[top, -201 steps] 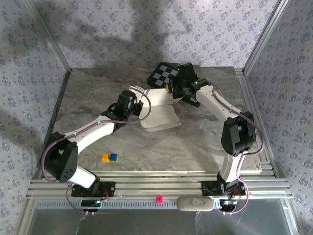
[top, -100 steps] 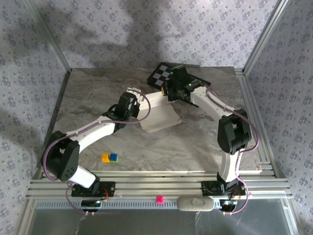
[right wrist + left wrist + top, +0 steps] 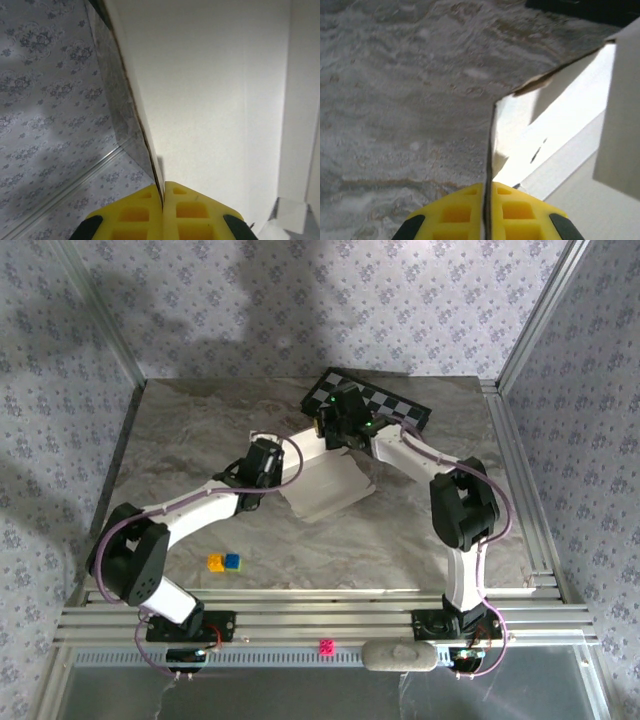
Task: Fold the paper box
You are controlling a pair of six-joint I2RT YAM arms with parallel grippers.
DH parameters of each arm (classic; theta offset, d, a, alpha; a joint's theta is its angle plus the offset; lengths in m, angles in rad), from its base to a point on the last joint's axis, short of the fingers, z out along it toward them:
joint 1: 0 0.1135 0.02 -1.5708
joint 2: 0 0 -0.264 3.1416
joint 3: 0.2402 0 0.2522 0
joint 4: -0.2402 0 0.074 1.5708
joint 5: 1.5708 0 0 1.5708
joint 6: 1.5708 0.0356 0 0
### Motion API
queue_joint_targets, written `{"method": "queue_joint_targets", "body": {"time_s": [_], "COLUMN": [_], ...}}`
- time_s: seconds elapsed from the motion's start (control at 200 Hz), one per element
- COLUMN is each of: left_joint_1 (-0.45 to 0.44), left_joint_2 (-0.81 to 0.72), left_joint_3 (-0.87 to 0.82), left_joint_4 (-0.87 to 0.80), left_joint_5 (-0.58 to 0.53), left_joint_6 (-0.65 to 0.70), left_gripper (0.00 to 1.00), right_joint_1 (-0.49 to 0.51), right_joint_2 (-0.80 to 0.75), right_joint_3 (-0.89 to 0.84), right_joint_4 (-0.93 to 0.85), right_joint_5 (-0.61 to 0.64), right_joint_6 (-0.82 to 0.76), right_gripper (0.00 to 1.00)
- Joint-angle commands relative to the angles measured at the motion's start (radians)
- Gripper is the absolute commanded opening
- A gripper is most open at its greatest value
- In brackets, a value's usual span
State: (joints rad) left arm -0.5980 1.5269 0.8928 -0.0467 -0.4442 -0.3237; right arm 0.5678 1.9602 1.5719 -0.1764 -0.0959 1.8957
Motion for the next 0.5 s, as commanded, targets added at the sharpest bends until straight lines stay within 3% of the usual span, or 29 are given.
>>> {"method": "queue_joint_targets", "body": {"time_s": [0.0, 0.18, 0.29, 0.43, 0.495], "left_joint_1": [0.003, 0.005, 0.009, 0.010, 0.011], "left_joint_2": [0.025, 0.104, 0.130, 0.055, -0.025], "left_joint_3": [-0.007, 0.059, 0.090, 0.118, 0.120], "left_joint_4": [-0.060, -0.163, -0.174, -0.216, -0.262], "left_joint_5": [-0.110, -0.222, -0.182, -0.071, -0.036], "left_joint_6": [-0.185, -0.346, -0.379, -0.356, -0.312], "left_gripper": [0.00, 0.00, 0.01, 0.37, 0.47], "right_joint_1": [-0.001, 0.018, 0.026, 0.018, 0.006], "right_joint_2": [0.045, 0.087, 0.093, 0.088, 0.091], "right_joint_3": [-0.020, -0.004, -0.005, -0.031, -0.062], "right_joint_4": [0.021, 0.082, 0.089, 0.093, 0.157], "right_joint_5": [0.065, 0.080, 0.087, 0.088, 0.077], "right_joint_6": [0.106, 0.155, 0.153, 0.104, 0.054], "right_gripper": [0.00, 0.00, 0.00, 0.00, 0.00]}}
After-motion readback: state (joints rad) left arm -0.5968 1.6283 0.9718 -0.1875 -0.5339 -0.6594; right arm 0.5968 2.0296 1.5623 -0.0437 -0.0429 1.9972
